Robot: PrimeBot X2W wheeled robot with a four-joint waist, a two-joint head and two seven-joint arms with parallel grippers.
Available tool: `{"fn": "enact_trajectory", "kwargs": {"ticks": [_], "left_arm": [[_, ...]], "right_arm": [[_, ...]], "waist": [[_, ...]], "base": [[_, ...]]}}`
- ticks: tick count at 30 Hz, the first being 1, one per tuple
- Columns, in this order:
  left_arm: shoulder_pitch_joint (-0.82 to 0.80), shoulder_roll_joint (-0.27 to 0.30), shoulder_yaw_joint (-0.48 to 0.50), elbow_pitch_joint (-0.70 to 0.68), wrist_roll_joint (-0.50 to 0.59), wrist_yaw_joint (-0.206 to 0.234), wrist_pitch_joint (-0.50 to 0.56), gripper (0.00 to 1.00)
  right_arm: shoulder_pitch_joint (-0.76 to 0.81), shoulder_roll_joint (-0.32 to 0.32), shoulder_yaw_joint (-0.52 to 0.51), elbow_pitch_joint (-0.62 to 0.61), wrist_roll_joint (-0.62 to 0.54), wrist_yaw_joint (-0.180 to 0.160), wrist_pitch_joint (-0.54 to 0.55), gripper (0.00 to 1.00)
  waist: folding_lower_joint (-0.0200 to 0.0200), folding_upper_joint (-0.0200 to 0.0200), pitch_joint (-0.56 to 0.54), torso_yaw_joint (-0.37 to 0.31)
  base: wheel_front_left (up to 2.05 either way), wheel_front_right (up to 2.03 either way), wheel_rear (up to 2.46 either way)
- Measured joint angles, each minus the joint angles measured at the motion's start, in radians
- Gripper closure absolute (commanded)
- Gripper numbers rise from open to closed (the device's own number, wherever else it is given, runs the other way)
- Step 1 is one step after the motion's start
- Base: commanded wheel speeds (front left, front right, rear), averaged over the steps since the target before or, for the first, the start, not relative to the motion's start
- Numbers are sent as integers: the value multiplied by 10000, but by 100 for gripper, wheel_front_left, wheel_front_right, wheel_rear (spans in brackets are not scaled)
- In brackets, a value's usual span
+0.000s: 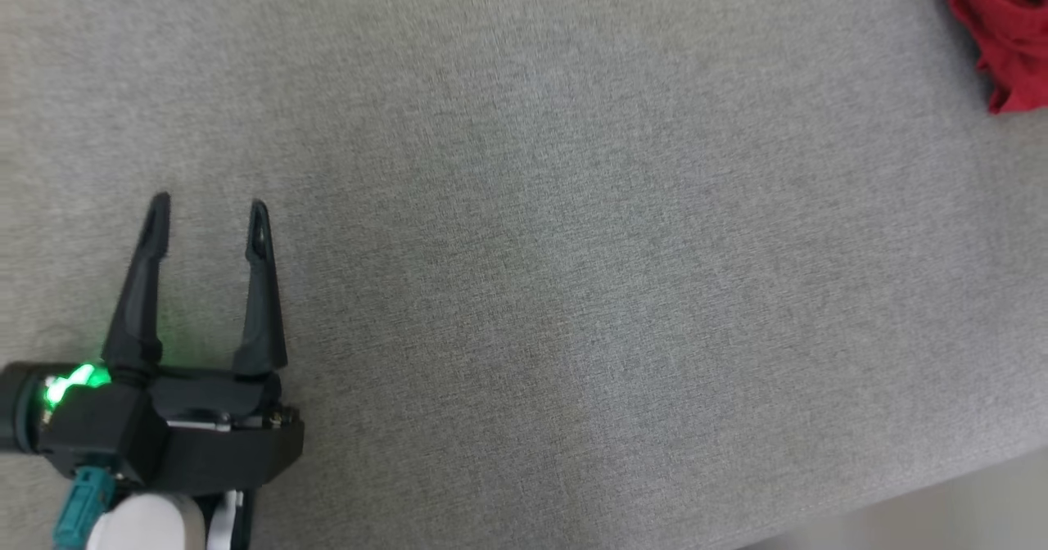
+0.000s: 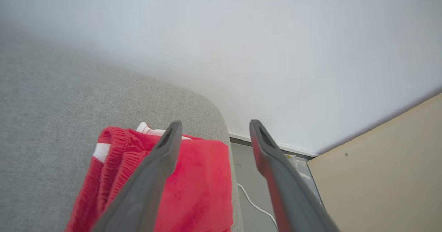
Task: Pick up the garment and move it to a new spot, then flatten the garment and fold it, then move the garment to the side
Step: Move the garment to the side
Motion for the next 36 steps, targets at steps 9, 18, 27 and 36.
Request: {"fn": "enact_trajectory", "kwargs": {"ticks": [9, 18, 27, 36], "left_arm": [[878, -194, 272, 138, -270, 148, 2, 0], [1605, -320, 301, 370, -426, -12, 2, 0], [2030, -397, 418, 754, -617, -174, 2, 0], [2424, -451, 639, 1283, -694, -268, 2, 0]], "right_arm": [[1041, 844, -1244, -1651, -353, 0, -176, 0], [4477, 1979, -3935, -3402, -1400, 0, -199, 0], [8040, 3302, -6100, -5191, -2500, 0, -199, 0], [11033, 4523, -7547, -6836, -3081, 0, -199, 0]], "waist": [[-1, -1, -1243, 267], [-2, -2, -2739, 833], [-3, -2, -3955, 1659], [-3, -2, -4864, 2313]], "base": [[0, 0, 0], [0, 0, 0], [0, 0, 0], [0, 0, 0]]}}
